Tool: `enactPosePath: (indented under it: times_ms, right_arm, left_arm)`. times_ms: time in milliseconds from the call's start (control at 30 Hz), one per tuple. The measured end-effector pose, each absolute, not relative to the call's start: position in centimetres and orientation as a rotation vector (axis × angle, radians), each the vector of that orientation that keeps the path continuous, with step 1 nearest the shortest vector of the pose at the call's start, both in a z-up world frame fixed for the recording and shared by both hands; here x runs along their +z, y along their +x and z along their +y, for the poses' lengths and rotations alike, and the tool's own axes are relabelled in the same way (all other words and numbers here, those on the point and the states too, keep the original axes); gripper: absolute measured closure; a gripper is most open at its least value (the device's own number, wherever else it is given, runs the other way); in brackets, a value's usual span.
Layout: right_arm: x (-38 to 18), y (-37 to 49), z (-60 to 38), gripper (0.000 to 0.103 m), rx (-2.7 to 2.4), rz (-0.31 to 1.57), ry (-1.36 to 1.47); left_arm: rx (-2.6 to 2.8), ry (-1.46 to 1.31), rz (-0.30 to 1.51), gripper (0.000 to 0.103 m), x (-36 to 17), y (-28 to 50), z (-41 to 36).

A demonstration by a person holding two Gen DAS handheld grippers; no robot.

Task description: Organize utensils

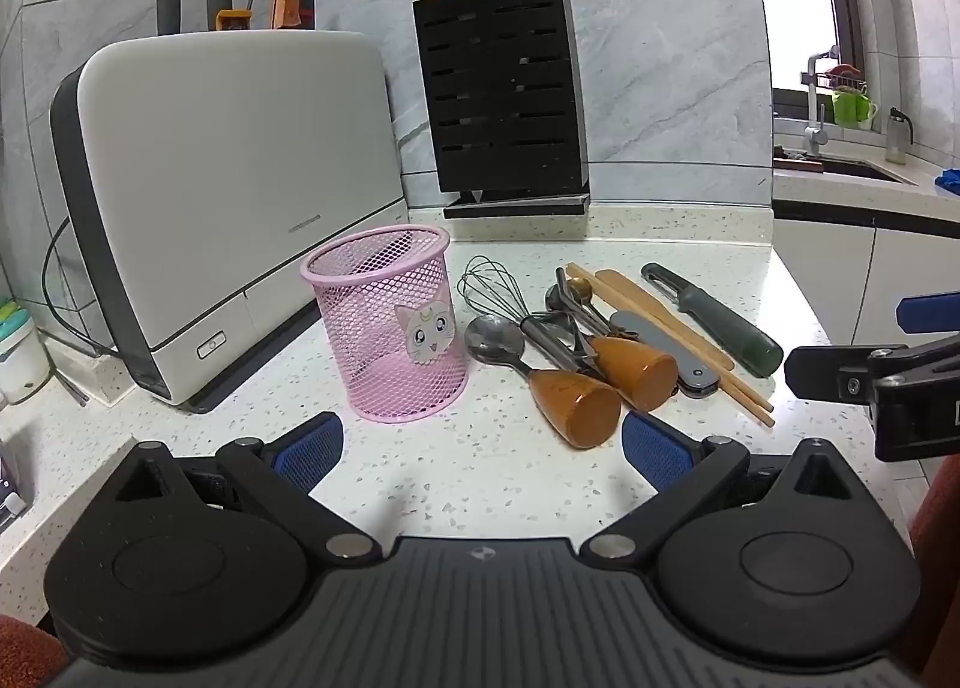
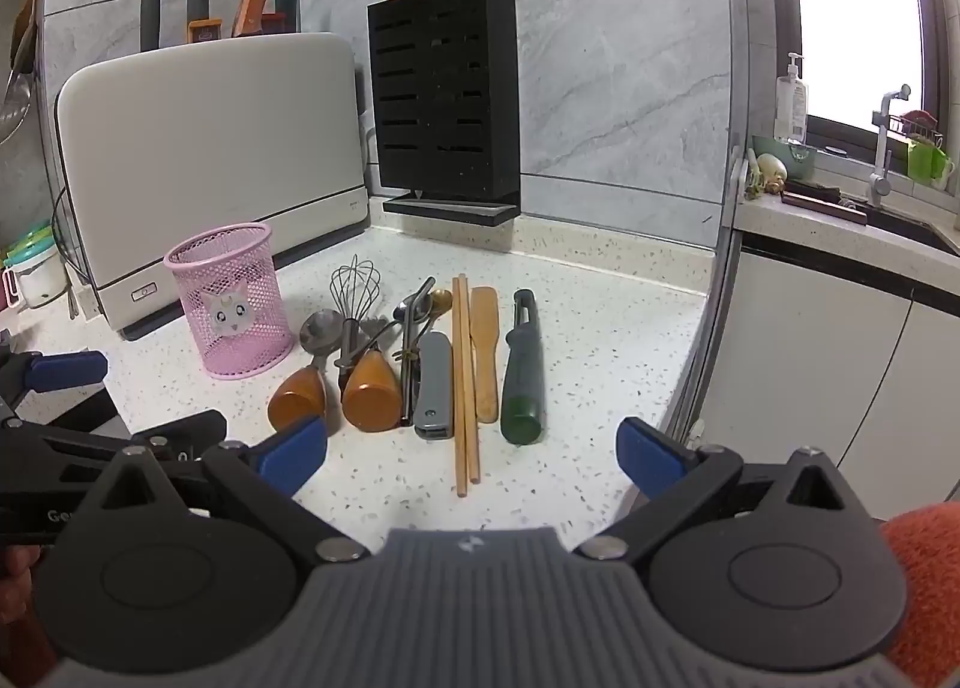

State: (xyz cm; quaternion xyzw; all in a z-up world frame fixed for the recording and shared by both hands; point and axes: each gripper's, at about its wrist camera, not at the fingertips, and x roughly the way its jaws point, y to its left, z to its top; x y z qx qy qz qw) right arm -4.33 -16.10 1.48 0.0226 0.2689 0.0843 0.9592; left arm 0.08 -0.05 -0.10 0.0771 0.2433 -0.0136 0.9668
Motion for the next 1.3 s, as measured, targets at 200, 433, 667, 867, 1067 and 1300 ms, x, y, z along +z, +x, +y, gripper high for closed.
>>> enactPosePath:
  times_ms: [200,433,667,867,1067,1300]
  right_arm:
    - [1.54,-4.23,-16.25,0.003,0.172,0.548,0.045]
    - [1.35,-4.12,-16.27,0.003,0.17,0.551,0.047]
    - [1.3,-4.11,-16.24,0.003,0.169,0.552,0.046]
    - [1.31,-4.13,-16.24,0.003,0.17,0.552,0.046]
    - [1.14,-4.08,-16.19,0.003,0.172,0.556,0.039]
    - [1.12,-4.07,-16.21,0.003,0.173,0.559,0.036]
  left_arm:
    - [-0.027,0.154,0.493,0.0,-0.2,0.31,0.22]
    - [-0.026,0.153,0.493,0.0,0.06,0.04,0.32]
    - [-0.027,0.153,0.492,0.0,0.05,0.04,0.31]
    - [-0.027,0.155,0.494,0.0,-0.04,0.15,0.35]
    - [-0.026,0.154,0.493,0.0,-0.12,0.19,0.36]
    - [-0.026,0.155,0.494,0.0,-0.12,0.19,0.34]
